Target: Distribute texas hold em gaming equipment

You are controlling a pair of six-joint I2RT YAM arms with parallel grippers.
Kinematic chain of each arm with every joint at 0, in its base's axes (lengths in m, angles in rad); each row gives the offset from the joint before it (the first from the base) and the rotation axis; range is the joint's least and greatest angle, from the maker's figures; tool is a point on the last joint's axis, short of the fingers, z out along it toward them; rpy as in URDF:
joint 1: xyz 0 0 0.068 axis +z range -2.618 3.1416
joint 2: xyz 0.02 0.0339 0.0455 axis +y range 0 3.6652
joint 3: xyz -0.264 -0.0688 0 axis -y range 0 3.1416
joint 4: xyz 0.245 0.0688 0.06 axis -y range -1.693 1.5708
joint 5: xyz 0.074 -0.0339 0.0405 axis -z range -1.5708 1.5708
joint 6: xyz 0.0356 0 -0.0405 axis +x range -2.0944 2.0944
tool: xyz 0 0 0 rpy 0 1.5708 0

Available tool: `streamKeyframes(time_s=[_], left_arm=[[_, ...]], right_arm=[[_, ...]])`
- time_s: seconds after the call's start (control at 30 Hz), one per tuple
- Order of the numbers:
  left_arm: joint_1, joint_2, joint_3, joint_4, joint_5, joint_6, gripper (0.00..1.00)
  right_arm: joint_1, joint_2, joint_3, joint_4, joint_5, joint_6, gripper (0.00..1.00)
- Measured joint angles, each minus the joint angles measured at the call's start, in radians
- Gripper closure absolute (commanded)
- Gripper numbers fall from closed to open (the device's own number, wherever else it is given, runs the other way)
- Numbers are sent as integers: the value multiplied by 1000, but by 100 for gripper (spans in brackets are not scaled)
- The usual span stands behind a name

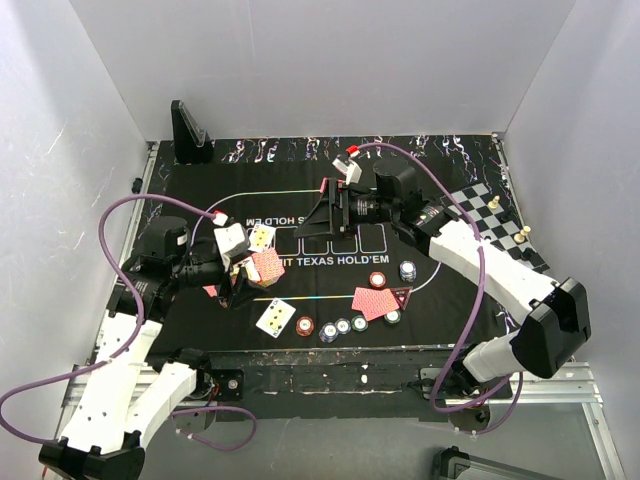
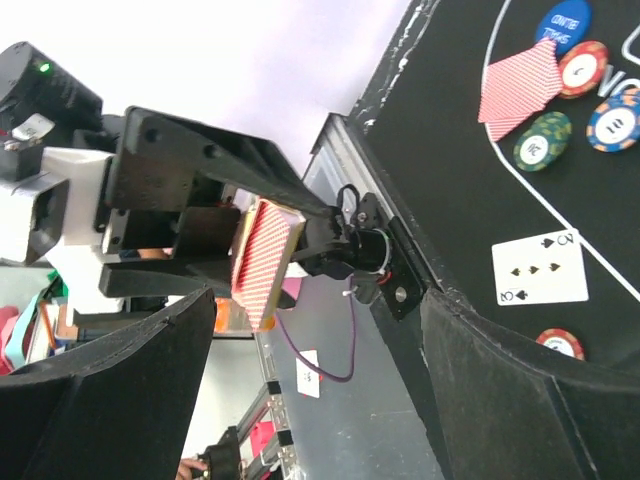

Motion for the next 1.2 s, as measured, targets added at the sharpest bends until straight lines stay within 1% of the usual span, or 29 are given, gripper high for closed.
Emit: streamKeyframes(time_s=[0.3, 0.53, 1.07, 1.13, 1.2], left_arm=[[0, 20, -2, 14, -11, 18, 100], [0, 44, -2, 49, -19, 17, 100], [0, 68, -2, 97, -19, 7, 100], [0, 65, -2, 97, -19, 6, 100], [0, 64, -2, 97, -19, 5, 100]], right_arm=[[55, 23, 1, 101, -59, 74, 9], [88, 97, 13, 91, -77, 76, 8], [106, 132, 54, 93, -89, 75, 7], [108, 132, 54, 93, -92, 75, 9], [111, 132, 54, 93, -95, 75, 13]])
